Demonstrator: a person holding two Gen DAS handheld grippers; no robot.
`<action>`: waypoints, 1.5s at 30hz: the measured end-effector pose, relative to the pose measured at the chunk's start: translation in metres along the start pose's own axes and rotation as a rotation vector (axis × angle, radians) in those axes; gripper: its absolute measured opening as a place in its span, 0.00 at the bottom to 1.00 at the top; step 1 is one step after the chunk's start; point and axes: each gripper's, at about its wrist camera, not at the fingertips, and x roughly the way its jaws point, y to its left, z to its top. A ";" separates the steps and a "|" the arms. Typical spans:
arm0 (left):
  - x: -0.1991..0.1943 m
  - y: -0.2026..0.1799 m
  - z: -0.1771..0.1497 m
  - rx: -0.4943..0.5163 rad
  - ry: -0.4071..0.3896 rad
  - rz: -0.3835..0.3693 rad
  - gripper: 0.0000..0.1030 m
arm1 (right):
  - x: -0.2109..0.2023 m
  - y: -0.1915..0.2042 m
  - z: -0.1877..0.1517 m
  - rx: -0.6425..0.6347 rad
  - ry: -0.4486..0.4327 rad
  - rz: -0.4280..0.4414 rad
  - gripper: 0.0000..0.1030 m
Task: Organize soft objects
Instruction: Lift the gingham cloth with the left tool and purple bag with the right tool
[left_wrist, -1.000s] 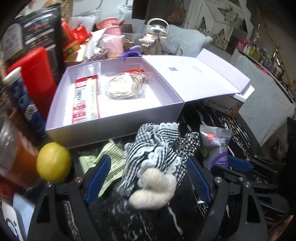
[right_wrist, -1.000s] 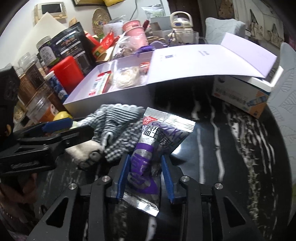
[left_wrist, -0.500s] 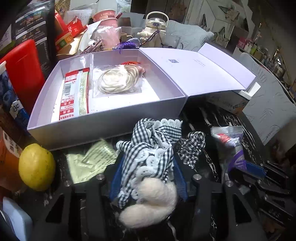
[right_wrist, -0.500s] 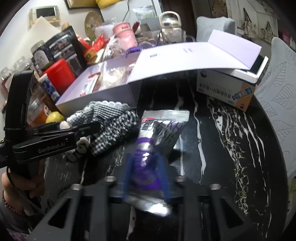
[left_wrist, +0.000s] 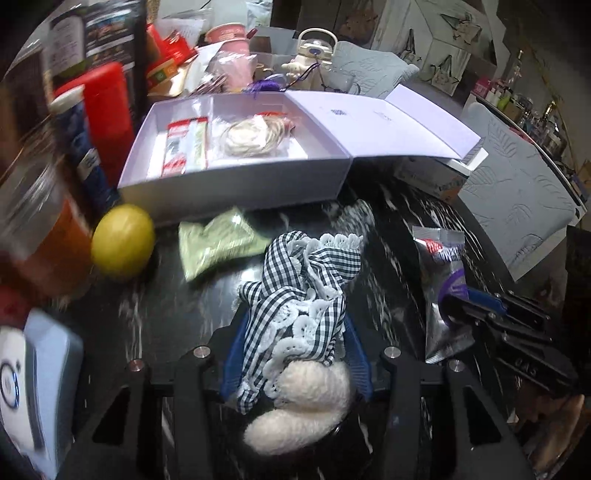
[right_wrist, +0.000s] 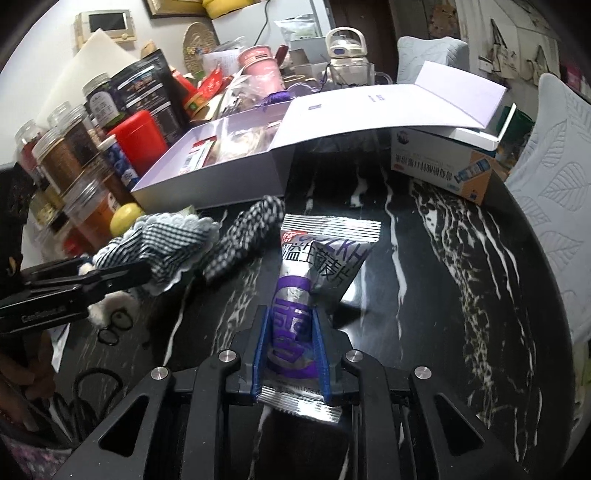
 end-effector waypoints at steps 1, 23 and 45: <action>-0.001 -0.001 -0.006 -0.002 0.010 0.005 0.47 | -0.002 0.001 -0.002 -0.001 0.002 0.004 0.22; 0.020 -0.027 -0.044 0.101 0.072 0.073 0.65 | -0.010 0.019 -0.041 -0.071 0.095 -0.023 0.43; 0.013 -0.015 -0.045 0.021 0.036 -0.014 0.46 | -0.006 0.007 -0.043 0.012 0.045 -0.007 0.36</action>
